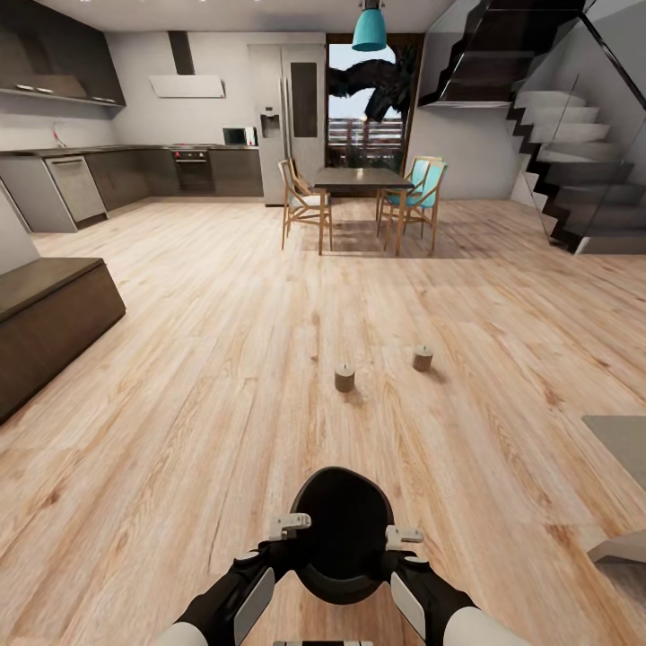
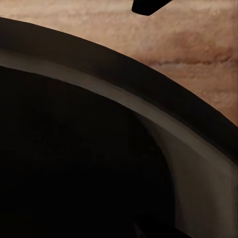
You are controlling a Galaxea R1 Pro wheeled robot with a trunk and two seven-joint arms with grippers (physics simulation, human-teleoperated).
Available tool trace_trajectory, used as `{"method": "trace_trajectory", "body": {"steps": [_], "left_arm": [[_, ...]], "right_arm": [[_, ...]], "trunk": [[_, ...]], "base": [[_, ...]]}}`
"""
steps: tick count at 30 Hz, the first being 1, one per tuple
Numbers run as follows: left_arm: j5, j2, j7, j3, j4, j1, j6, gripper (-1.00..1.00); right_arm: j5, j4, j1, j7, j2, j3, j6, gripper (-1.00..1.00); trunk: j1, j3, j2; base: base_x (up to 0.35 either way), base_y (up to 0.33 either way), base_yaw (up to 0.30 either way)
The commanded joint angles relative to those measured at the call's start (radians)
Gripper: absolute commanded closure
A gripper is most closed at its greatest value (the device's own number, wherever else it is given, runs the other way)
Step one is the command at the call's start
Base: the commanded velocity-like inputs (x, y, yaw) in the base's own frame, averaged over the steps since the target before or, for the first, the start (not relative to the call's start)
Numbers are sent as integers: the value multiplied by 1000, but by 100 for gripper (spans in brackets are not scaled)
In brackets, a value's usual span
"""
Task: Place each of the two pumpkins and all three candles from the living room inside a cabinet in the living room (use any cabinet), then make sure every cabinet is closed, and position the cauldron so it is next to a table in the living room.
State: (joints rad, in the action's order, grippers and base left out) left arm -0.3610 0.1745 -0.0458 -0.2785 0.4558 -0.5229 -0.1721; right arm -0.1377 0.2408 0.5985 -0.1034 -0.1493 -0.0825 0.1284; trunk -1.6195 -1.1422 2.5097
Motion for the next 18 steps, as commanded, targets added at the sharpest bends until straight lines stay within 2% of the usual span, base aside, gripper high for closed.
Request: {"method": "trace_trajectory", "body": {"steps": [1, 8, 9, 18], "left_arm": [[-6, 0, -5, -2, 1, 0, -4, -100], [-6, 0, -5, -2, 1, 0, -4, -100], [-7, 0, -5, -2, 1, 0, -3, 100], [-12, 0, -5, -2, 1, 0, -3, 100]], "right_arm": [[-15, 2, 0, -7, 0, -10, 5, -100], [-20, 2, 0, -7, 0, -10, 5, -100], [-20, 2, 0, -7, 0, -10, 5, -100], [-20, 3, 0, -7, 1, -10, 5, -100]], "trunk": [[0, -1, 0], [0, -1, 0], [0, -1, 0], [0, -1, 0]], "base": [[0, 0, 0], [0, 0, 0], [0, 0, 0], [0, 0, 0]]}}
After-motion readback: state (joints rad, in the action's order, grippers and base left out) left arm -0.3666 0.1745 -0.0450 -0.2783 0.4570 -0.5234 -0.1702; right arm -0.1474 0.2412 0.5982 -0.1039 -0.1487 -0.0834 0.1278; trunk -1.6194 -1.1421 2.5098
